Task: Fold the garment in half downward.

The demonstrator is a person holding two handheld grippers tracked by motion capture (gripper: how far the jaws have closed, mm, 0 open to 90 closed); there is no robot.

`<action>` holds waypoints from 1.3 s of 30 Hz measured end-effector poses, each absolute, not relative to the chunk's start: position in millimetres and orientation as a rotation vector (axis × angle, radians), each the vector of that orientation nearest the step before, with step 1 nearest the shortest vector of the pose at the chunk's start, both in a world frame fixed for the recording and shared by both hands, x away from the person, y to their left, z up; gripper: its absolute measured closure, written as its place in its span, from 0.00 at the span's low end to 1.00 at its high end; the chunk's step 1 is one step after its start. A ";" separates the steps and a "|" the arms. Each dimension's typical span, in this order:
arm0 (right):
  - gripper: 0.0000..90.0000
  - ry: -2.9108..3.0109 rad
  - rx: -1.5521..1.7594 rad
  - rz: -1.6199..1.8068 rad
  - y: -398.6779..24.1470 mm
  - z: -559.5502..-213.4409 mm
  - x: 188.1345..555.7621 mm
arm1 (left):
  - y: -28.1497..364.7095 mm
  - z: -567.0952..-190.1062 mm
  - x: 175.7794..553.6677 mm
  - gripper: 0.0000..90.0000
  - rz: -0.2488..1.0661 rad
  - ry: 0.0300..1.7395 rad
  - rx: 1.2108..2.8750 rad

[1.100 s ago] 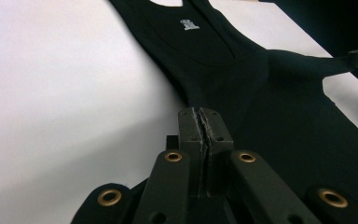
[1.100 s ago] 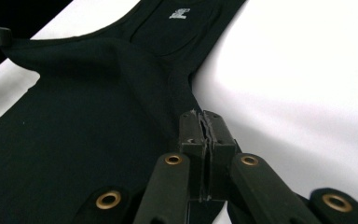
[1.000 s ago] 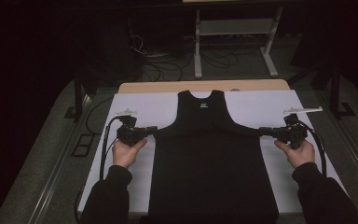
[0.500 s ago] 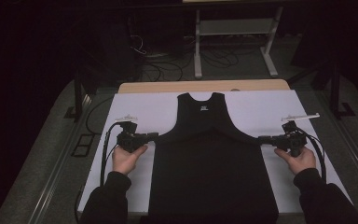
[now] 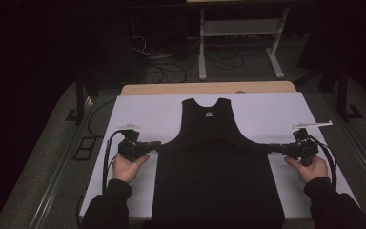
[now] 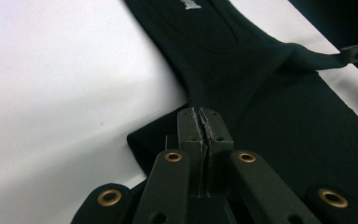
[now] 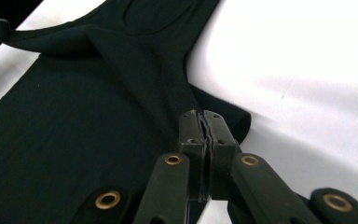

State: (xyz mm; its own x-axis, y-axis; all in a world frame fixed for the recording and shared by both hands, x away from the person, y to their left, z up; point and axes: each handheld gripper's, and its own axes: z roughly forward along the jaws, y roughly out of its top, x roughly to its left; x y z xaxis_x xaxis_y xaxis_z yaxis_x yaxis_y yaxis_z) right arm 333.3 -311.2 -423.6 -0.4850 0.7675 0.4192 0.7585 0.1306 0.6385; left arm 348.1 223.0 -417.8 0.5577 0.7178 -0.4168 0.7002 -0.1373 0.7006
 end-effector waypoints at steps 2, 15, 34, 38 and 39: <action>0.96 2.353 1.590 1.315 -311.2 -423.9 332.3 | 224.1 -419.0 347.5 0.97 0.017 1.159 1.854; 0.96 2.380 1.643 1.299 -316.7 -428.8 321.6 | 223.3 -424.7 330.6 0.97 0.021 1.173 1.883; 0.96 2.429 1.678 1.268 -316.5 -434.6 311.0 | 221.6 -430.7 316.7 0.97 -0.012 1.172 1.930; 0.96 2.442 1.679 1.261 -316.5 -434.9 308.8 | 221.8 -429.9 313.6 0.97 -0.008 1.167 1.940; 0.96 2.444 1.680 1.260 -316.2 -435.1 308.3 | 222.3 -429.8 313.0 0.97 -0.009 1.165 1.943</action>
